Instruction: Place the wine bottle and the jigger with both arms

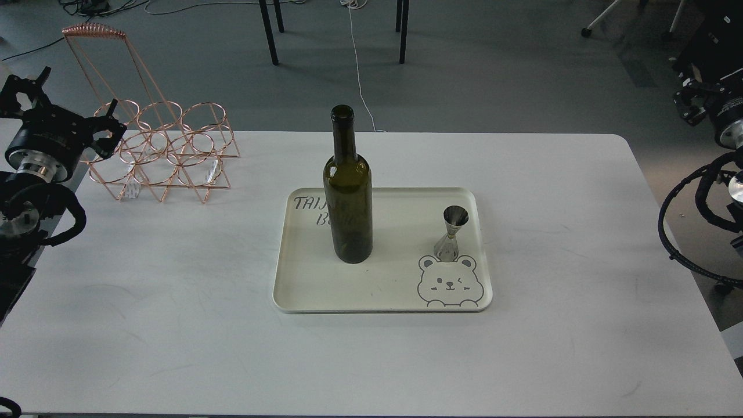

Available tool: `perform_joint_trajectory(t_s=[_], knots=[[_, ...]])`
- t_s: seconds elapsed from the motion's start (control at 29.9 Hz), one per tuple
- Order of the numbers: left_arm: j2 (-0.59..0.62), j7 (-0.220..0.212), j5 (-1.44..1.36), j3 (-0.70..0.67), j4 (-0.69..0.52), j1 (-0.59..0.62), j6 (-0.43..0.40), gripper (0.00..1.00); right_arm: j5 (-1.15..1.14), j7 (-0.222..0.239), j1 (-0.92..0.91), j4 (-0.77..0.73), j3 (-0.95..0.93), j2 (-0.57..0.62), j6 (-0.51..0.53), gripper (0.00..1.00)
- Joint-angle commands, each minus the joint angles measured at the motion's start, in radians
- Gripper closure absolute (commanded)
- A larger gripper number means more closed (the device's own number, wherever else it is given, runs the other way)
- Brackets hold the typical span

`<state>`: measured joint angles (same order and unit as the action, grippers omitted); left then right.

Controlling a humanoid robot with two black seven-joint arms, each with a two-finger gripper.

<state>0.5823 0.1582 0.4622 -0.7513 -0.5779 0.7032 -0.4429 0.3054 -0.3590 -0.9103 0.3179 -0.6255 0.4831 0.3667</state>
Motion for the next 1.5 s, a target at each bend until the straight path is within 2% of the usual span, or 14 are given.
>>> perform_joint_trajectory(t_s=[0.0,0.27,0.47,0.57,0.8,0.97,1.14,1.2,1.3,1.47], knots=[[0.001,0.0,0.0,0.001,0.0,0.001,0.004,0.02,-0.002,-0.002,0.001,0.003,0.003,0.0,0.0,0.02],[0.005,-0.002,0.001,0.0,0.001,0.002,0.003,0.02,-0.005,-0.002,-0.001,0.041,0.015,0.0,0.029,0.02],[0.011,0.0,0.004,-0.003,0.001,0.005,0.006,0.02,-0.064,-0.015,0.001,0.196,0.072,0.063,0.018,0.02],[0.013,-0.003,0.006,-0.003,0.001,0.005,0.0,0.02,-0.164,-0.018,0.002,0.352,0.119,0.158,-0.017,0.02],[0.013,-0.014,0.003,-0.005,0.001,0.009,-0.01,0.02,-0.544,-0.057,0.083,0.826,0.162,0.363,-0.213,0.02],[0.014,-0.016,0.001,-0.005,0.001,0.01,-0.01,0.02,-0.869,-0.055,0.175,1.049,0.167,0.454,-0.351,0.02],[0.03,-0.016,-0.004,0.001,0.001,0.01,-0.017,0.02,-1.174,-0.055,0.272,1.121,0.17,0.462,-0.446,0.02],[0.037,-0.016,-0.011,0.006,0.001,0.01,-0.046,0.02,-1.337,-0.057,0.312,1.127,0.17,0.456,-0.471,0.02],[0.039,-0.008,-0.034,0.004,0.001,0.01,-0.046,0.02,-1.563,-0.058,0.361,1.123,0.17,0.443,-0.508,0.03],[0.039,-0.006,-0.036,0.004,0.003,0.012,-0.046,0.02,-1.765,-0.06,0.37,1.048,0.222,0.323,-0.525,0.04]])
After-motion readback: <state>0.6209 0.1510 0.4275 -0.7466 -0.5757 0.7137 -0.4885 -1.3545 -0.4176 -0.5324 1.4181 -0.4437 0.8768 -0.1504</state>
